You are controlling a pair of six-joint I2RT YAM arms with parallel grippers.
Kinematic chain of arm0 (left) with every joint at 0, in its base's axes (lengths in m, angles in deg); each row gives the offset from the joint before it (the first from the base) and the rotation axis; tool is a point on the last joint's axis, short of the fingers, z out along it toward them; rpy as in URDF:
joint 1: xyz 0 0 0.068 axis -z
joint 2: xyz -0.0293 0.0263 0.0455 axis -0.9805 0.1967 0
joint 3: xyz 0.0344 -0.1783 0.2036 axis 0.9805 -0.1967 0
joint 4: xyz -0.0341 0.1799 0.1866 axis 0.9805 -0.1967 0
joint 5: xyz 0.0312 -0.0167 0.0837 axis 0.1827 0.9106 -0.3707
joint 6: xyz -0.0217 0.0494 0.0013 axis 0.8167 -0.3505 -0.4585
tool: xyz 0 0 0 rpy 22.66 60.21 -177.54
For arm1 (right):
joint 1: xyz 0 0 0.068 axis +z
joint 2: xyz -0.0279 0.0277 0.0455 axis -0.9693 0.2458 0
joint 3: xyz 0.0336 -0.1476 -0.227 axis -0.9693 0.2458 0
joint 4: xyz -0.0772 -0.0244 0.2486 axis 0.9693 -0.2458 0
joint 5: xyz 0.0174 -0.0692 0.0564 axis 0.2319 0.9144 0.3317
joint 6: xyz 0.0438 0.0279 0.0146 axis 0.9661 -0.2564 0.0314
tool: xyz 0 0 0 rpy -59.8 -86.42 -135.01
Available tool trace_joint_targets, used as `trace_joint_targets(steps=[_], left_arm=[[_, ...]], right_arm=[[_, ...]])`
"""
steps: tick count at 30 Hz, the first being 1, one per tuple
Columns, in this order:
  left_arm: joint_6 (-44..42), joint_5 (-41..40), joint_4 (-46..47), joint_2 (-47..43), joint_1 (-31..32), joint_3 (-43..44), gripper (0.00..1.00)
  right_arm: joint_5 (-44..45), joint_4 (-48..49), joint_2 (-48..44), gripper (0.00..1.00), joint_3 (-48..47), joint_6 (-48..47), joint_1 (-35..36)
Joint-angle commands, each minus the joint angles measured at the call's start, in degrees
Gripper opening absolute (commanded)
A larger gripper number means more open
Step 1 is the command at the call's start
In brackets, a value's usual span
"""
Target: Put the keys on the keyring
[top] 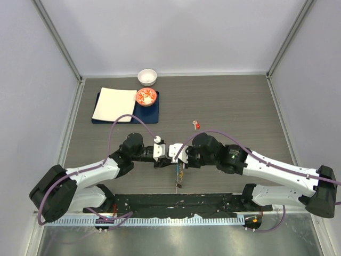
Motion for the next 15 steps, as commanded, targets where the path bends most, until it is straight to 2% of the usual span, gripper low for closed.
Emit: trace_joint_targets(steps=[1,4,7,11,15], left_arm=[[-1.4,1.4,0.3,0.9,-0.4,2.5,0.29],[-1.3,1.0,0.3,1.2,-0.4,2.7,0.21],[-0.6,0.2,0.5,1.1,-0.3,2.5,0.01],[3.0,-2.1,5.1,0.1,-0.3,0.8,0.00],[9.5,-7.6,10.4,-1.5,-0.4,-1.9,0.00]], right_arm=[[-0.3,2.2,-1.0,0.01,-2.1,-0.4,0.4],[-0.5,2.3,-1.1,0.01,-2.1,-0.2,0.4],[-0.3,2.2,-1.2,0.01,-1.9,-0.1,0.4],[0.0,1.7,-1.7,0.01,-1.8,0.3,0.4],[0.4,0.4,-2.8,0.01,-1.0,1.0,0.4]])
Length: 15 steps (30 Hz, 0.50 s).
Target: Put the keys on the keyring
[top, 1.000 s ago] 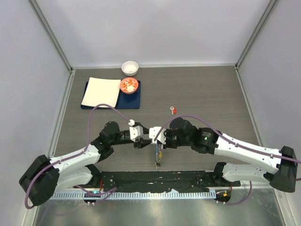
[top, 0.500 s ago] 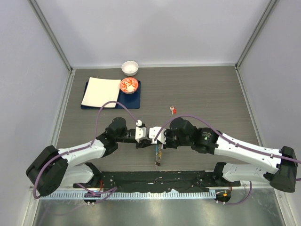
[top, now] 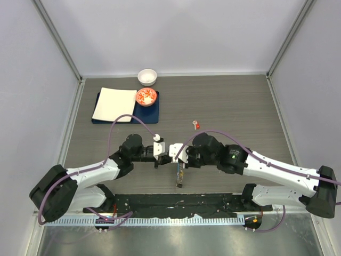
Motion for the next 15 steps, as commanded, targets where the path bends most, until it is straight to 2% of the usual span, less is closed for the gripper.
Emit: trace_joint_targets(steps=[1,8,15], left_arm=[[8.8,-6.7,9.5,-2.5,-0.4,-2.5,0.00],[19.7,-13.8,15.2,-5.8,-0.4,-5.5,0.00],[22.6,-18.8,14.9,-10.6,-0.5,-7.1,0.00]], right_arm=[[0.3,0.1,-2.9,0.01,-0.8,1.1,0.4],[-0.6,-0.7,-3.1,0.01,0.3,2.1,0.5],[-0.8,0.2,-2.3,0.01,1.0,2.3,0.6]])
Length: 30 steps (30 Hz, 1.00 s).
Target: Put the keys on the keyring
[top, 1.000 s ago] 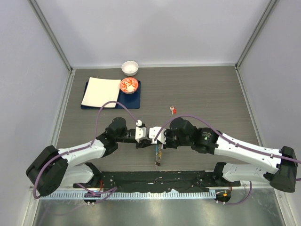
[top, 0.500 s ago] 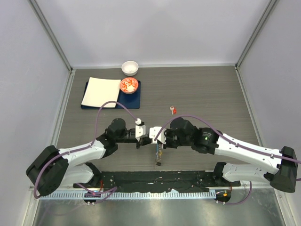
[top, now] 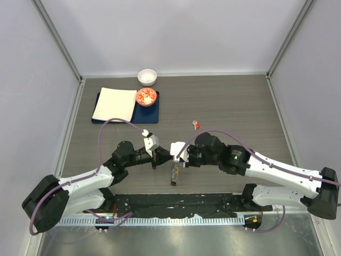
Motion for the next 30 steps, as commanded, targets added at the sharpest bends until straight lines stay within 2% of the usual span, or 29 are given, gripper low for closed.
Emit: trace_joint_targets(steps=[1,9,16,30], left_arm=[[3.2,-8.2,6.0,-4.3,-0.8,-0.7,0.00],[6.4,-9.8,12.0,-6.7,-0.8,-3.4,0.00],[8.8,-8.8,18.2,-5.1,-0.7,-5.2,0.00],[11.2,-7.2,27.2,-2.4,-0.7,-7.2,0.00]], right_arm=[[-0.7,-1.5,-0.6,0.01,0.6,1.6,0.6],[-1.4,2.7,0.5,0.01,2.5,3.1,0.7],[-1.5,9.6,0.4,0.01,5.1,4.4,0.8],[-3.1,14.3,0.7,0.01,6.9,5.6,0.7]])
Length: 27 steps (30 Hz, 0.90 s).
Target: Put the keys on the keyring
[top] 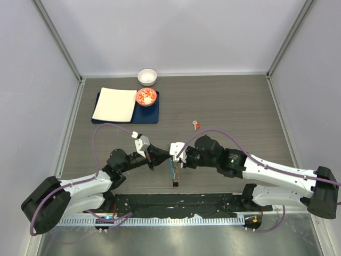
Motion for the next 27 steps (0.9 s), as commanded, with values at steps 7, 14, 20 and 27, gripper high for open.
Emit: trace_joint_targets(steps=[7,14,20,27], left_arm=[[0.1,-1.7,11.9,0.5,-0.5,-1.3,0.00],[-3.2,-2.1,3.5,-1.5,-0.5,-2.0,0.32],[-9.1,-3.3,-7.2,-6.2,-0.5,-0.5,0.49],[-16.4,0.2,-13.0,-5.6,-0.6,2.2,0.56]], right_arm=[[-0.2,2.1,0.0,0.01,0.2,1.0,0.6],[1.2,-2.2,0.3,0.01,-3.2,-1.0,0.5],[2.5,-6.4,1.3,0.01,-5.6,-3.2,0.5],[2.4,-9.7,2.3,0.01,-8.0,-5.0,0.5]])
